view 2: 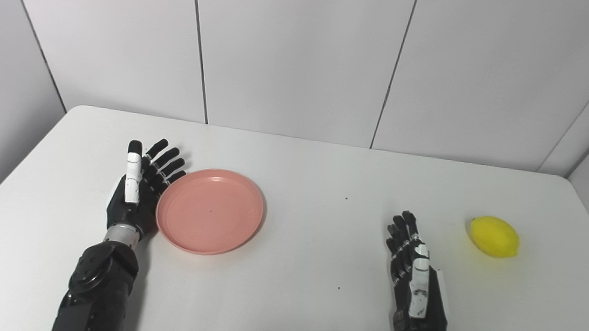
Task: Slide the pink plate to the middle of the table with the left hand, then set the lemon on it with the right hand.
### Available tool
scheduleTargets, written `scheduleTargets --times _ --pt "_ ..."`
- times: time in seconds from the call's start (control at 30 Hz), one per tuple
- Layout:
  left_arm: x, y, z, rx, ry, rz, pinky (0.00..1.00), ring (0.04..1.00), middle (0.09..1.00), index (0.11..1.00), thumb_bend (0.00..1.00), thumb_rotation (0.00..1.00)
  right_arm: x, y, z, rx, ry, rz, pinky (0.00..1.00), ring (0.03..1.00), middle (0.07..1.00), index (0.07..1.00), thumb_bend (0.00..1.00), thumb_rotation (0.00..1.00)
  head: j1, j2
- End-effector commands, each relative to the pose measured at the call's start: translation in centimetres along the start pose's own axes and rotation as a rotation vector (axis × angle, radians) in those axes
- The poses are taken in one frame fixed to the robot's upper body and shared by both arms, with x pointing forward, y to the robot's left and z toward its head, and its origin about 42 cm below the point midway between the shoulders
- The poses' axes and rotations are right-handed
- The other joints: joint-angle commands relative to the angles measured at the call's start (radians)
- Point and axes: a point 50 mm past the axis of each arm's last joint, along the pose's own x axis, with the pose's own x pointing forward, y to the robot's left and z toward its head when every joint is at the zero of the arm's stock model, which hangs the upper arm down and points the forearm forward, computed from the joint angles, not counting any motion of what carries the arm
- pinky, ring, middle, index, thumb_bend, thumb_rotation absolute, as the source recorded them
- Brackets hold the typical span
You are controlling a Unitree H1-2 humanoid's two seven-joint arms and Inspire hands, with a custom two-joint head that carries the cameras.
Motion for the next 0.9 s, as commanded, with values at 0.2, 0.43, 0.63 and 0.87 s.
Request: scheduleTargets --times 0.2,0.43,0.63,0.87 --pt "0.0 -1.8 -0.5 -0.019 -0.012 -0.030 0.75 0.790 0.804 0.814 0.85 0.84 -1.7 1.4 -2.6 0.042 0.089 -0.026 1.00 0.963 0.947 0.955 0.75 1.00 -0.021 0.003" --pt "-0.2 -2.7 -1.0 -0.068 -0.028 -0.001 0.77 0.809 0.798 0.823 0.85 0.84 -1.5 2.0 -2.6 0.047 0.089 -0.027 1.00 0.963 0.943 0.950 0.75 1.00 -0.055 0.009" --pt "-0.4 -3.5 -1.3 -0.073 -0.029 -0.004 0.79 0.806 0.808 0.835 0.84 0.86 -1.4 2.5 -2.7 0.050 0.089 -0.032 1.00 0.964 0.943 0.953 0.75 1.00 -0.077 0.011" --pt "-0.7 -4.1 -2.0 -0.075 -0.036 0.015 0.80 0.791 0.797 0.817 0.85 0.86 -1.3 2.6 -2.7 0.046 0.090 -0.025 1.00 0.967 0.946 0.951 0.77 0.99 -0.088 0.013"
